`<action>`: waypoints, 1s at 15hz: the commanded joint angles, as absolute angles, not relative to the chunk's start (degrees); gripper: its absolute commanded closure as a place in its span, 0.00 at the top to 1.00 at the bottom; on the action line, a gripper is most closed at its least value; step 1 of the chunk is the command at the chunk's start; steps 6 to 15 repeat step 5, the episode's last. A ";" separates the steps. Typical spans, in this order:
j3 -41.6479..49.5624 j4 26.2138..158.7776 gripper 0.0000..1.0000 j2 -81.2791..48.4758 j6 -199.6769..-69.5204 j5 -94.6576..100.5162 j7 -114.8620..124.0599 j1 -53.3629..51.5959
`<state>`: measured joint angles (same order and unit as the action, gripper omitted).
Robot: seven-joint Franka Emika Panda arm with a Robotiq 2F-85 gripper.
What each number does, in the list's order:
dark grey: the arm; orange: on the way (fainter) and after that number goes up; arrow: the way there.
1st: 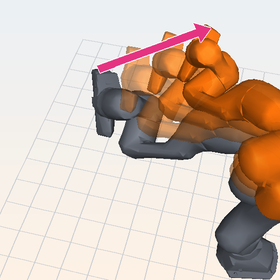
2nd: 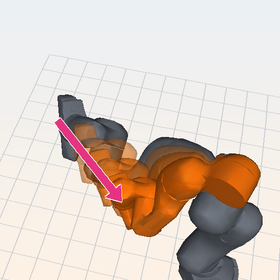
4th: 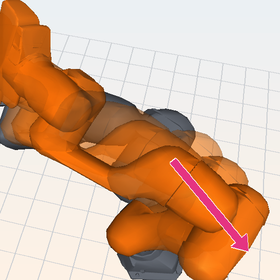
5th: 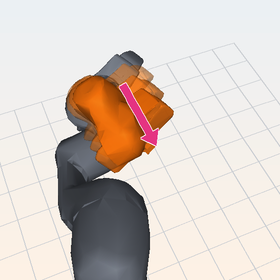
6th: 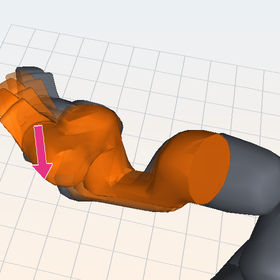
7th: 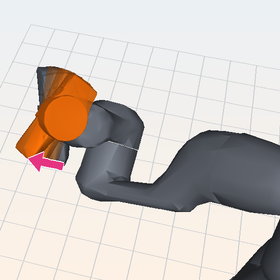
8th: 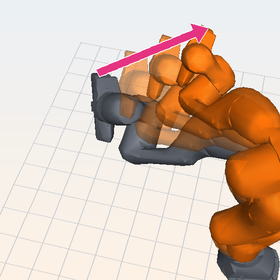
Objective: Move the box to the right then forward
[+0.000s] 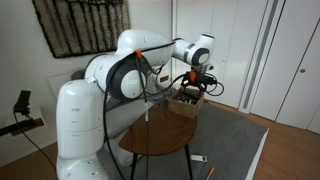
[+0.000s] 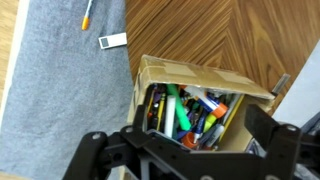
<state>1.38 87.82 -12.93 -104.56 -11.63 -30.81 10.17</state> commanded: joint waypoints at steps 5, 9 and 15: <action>0.66 97.99 1.00 -5.70 -106.75 -9.73 -37.71 5.90; 0.66 97.99 1.00 -5.70 -106.75 -9.73 -37.71 5.90; 0.66 97.99 1.00 -5.70 -106.75 -9.73 -37.71 5.90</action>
